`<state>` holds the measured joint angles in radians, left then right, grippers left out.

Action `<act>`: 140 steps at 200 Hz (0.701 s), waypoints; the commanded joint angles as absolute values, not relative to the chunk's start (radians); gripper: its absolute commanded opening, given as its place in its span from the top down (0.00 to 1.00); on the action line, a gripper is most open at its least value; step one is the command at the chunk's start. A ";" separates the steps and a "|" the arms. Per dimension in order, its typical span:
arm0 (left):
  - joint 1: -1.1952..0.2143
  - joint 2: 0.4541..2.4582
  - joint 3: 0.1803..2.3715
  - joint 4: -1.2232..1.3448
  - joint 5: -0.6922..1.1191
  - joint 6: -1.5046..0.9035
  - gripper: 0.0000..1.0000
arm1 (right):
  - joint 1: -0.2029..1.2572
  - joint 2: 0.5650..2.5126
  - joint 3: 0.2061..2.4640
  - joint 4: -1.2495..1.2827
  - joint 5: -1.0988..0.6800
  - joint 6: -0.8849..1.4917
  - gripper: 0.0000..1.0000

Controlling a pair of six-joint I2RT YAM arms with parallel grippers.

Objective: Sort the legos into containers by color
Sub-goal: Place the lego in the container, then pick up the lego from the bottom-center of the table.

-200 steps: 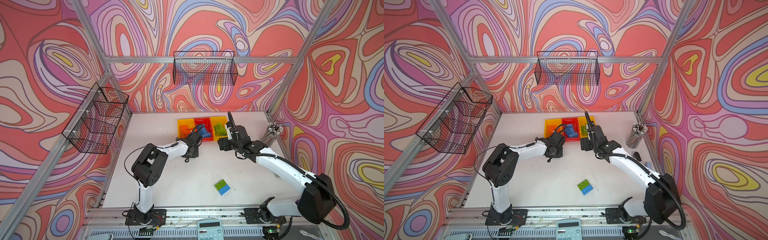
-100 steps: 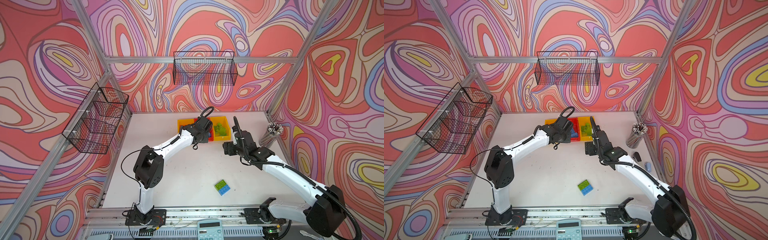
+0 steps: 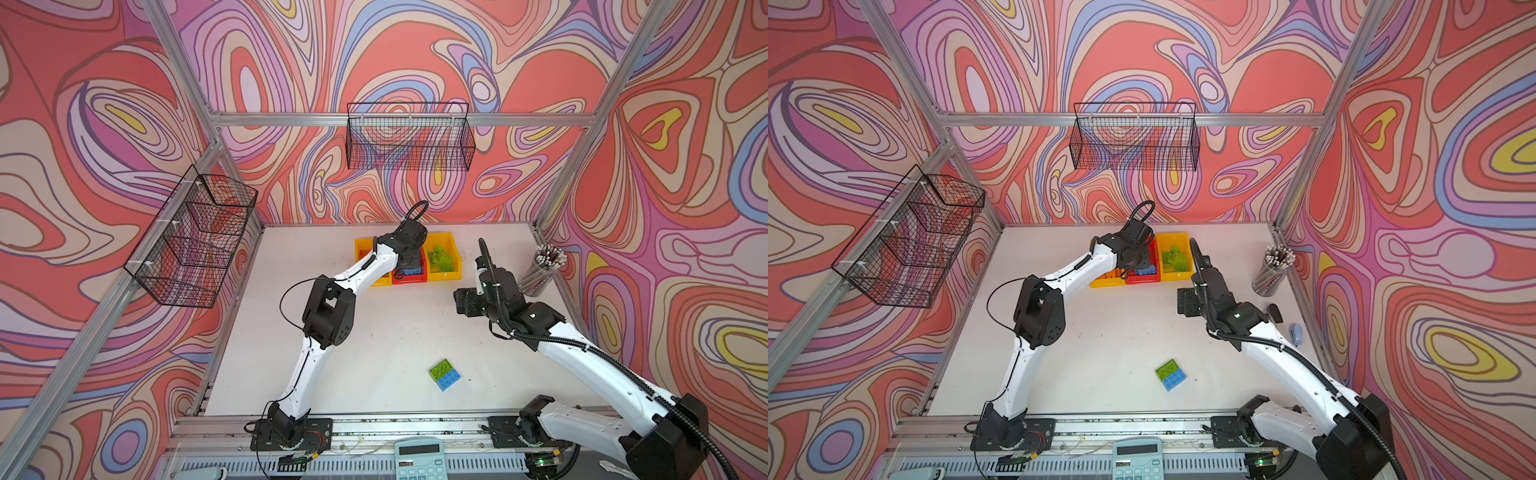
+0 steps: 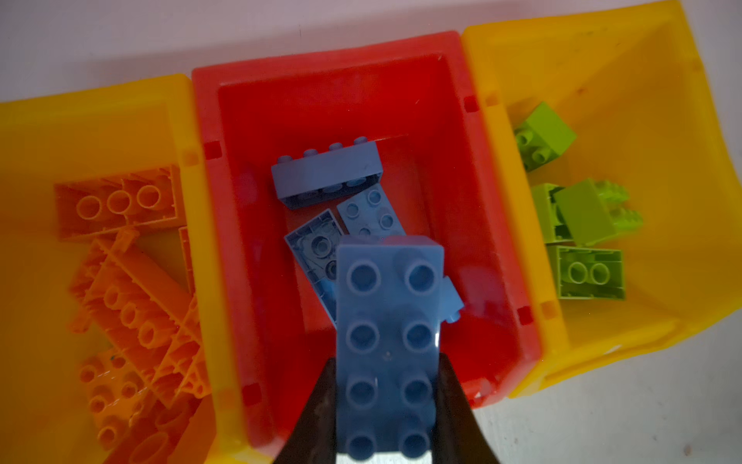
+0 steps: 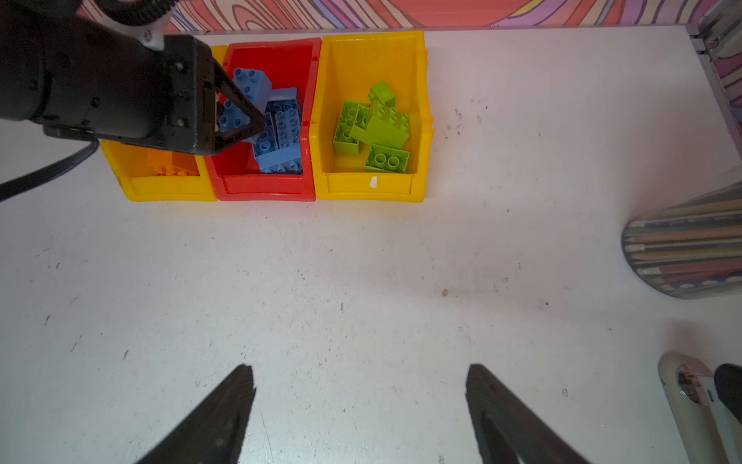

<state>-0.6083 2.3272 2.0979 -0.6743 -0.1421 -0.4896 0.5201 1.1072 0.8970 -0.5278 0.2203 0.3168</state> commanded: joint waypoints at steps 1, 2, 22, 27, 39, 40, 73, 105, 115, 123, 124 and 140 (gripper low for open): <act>-0.592 2.332 2.151 -0.680 -0.092 -0.486 0.64 | 0.518 1.089 0.882 -0.563 0.241 0.337 0.13; -0.591 2.333 2.152 -0.680 -0.089 -0.486 0.63 | 0.518 1.088 0.882 -0.564 0.241 0.337 0.13; -0.582 2.340 2.157 -0.669 -0.043 -0.499 0.33 | 0.518 1.079 0.883 -0.578 0.249 0.341 0.13; -0.581 2.337 2.157 -0.669 -0.036 -0.499 0.27 | 0.518 1.076 0.884 -0.582 0.251 0.342 0.13; -0.581 2.323 2.147 -0.658 -0.016 -0.502 0.19 | 0.517 1.074 0.888 -0.590 0.252 0.341 0.12; -0.581 2.321 2.145 -0.658 -0.014 -0.502 0.19 | 0.517 1.073 0.887 -0.590 0.252 0.341 0.12; -0.583 2.180 2.004 -0.572 0.063 -0.542 0.18 | 0.518 1.083 0.882 -0.607 0.233 0.354 0.13; -0.583 1.952 1.745 -0.462 0.047 -0.573 0.16 | 0.520 1.088 0.860 -0.626 0.187 0.392 0.13; -0.583 1.881 1.665 -0.449 0.038 -0.569 0.15 | 0.520 1.085 0.840 -0.620 0.164 0.410 0.13; -0.583 1.825 1.588 -0.436 0.032 -0.568 0.13 | 0.522 1.083 0.819 -0.615 0.146 0.426 0.12; -0.583 1.821 1.577 -0.434 0.031 -0.568 0.13 | 0.522 1.083 0.816 -0.614 0.144 0.428 0.12; -0.586 1.700 1.422 -0.412 0.019 -0.568 0.03 | 0.539 1.080 0.769 -0.605 0.127 0.462 0.08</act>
<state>-0.5831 1.8343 1.5883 -0.4664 0.0399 -0.5541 0.5220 1.0870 0.8299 -0.5919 0.1745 0.3912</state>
